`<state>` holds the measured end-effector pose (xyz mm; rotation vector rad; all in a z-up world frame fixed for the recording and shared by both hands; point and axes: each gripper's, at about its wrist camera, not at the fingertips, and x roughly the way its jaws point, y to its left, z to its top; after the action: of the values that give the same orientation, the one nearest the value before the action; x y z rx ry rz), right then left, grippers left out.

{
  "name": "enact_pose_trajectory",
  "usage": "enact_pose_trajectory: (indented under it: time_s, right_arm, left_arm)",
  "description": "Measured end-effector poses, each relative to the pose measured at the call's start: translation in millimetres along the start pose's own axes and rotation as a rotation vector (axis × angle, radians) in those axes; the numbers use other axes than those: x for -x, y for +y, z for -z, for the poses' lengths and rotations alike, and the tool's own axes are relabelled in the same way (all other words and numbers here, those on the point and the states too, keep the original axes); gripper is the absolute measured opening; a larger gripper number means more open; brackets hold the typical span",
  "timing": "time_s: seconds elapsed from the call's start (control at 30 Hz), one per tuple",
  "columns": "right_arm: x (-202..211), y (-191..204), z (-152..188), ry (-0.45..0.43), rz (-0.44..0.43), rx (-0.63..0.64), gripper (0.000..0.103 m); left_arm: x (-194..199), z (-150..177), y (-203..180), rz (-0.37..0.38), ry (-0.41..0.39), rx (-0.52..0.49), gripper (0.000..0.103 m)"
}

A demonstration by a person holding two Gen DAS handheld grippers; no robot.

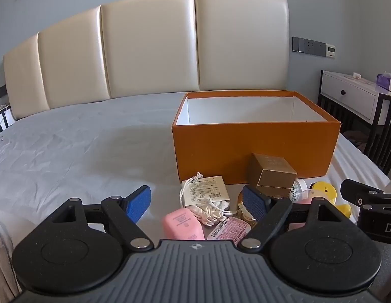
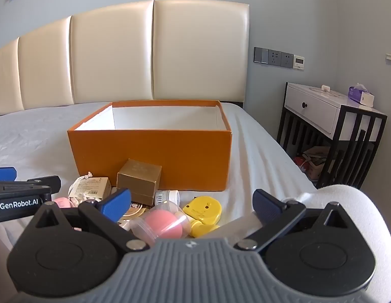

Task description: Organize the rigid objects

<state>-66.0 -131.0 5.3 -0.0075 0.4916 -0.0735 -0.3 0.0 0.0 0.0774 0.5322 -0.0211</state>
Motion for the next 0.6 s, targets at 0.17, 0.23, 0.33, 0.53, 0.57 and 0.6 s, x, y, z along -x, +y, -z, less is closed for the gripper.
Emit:
enact_pose_trajectory:
  time_s: [0.17,0.23,0.33,0.53,0.57,0.6]
  right_arm:
    - [0.3,-0.3,-0.1,0.0,0.001,0.0,0.101]
    - [0.2,0.4,-0.1,0.001,0.002,0.002,0.101]
    - [0.9,0.7,0.8,-0.001,0.002,0.002,0.101]
    - [0.2,-0.2,0.3,0.002,0.003,0.004,0.101]
    - [-0.4,0.1,0.8,0.003,0.003,0.005,0.101]
    - [-0.5,0.2,1.0,0.003,0.003,0.005,0.101]
  left_arm:
    - [0.7,0.1,1.3,0.001,0.003,0.004,0.096]
    - [-0.1,0.1,-0.2,-0.002,0.005,-0.002,0.096]
    - [-0.3,0.0,-0.1,-0.002,0.007,-0.001,0.096]
    - [0.0,1.8,0.4,-0.003,0.006,0.007,0.096]
    - [-0.2,1.6,0.6,-0.001,0.007,0.006,0.096]
    - [-0.1,2.1,0.8,0.0,0.007,0.006,0.096]
